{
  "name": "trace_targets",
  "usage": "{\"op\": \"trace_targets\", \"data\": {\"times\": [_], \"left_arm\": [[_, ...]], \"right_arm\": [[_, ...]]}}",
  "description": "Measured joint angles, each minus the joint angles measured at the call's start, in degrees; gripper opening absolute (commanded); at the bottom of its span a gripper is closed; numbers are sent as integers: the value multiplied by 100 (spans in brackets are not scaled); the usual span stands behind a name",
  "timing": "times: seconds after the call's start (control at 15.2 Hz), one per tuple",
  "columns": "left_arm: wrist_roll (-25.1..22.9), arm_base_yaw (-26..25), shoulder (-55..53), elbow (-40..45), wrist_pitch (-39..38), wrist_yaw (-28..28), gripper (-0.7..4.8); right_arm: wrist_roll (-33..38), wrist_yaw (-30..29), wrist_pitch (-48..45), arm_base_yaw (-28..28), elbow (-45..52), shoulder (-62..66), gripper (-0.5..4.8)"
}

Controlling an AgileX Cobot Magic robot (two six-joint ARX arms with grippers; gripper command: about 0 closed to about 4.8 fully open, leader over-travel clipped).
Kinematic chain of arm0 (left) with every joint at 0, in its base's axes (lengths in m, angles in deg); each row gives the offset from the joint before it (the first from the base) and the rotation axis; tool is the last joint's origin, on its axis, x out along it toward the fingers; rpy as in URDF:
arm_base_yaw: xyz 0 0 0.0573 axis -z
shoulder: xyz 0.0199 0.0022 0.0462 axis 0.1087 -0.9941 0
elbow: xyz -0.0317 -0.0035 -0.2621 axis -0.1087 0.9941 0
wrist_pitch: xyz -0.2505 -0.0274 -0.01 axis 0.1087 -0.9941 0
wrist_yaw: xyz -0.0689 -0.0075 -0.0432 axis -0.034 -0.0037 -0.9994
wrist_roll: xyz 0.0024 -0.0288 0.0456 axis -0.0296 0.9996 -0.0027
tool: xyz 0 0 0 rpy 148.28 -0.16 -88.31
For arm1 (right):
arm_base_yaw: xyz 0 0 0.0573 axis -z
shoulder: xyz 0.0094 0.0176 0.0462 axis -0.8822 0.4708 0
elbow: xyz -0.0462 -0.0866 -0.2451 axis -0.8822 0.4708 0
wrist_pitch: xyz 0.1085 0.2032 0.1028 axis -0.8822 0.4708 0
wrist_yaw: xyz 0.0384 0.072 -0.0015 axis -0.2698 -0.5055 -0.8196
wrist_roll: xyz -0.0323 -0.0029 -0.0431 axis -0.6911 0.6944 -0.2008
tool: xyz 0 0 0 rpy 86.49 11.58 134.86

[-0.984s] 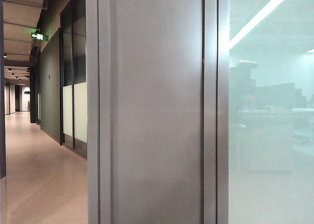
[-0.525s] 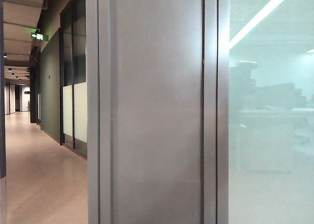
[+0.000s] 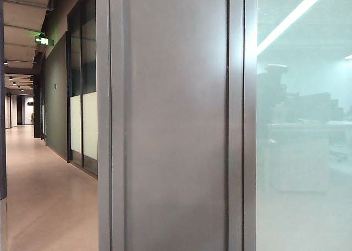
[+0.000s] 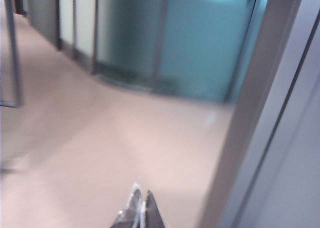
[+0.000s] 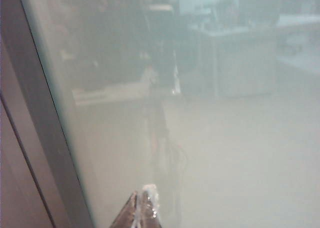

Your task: Raise the arm to find the leftmost switch on the wall and turn off the lights.

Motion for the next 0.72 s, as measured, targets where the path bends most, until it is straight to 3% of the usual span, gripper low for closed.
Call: {"op": "trace_targets", "data": {"times": [0.07,0.13,0.33,0.52,0.66,0.72], "left_arm": [[809,0,0,-2,367,-4,-5],[1316,0,2,-2,669,-7,-5],[2227,0,0,-9,1445,-125,-5],[2271,0,0,-568,1810,-393,-5],[2026,0,-17,-914,1873,-404,-5],[1676,0,-66,-1298,1681,-404,-5]], "right_arm": [[153,0,-114,0,-2,0,-1],[295,0,-264,0,-2,0,-1],[407,-26,-774,0,-107,0,-1],[380,11,-848,0,-680,0,-1],[146,72,-874,2,-984,17,-1],[-35,138,-901,4,-1276,155,-1]]}}
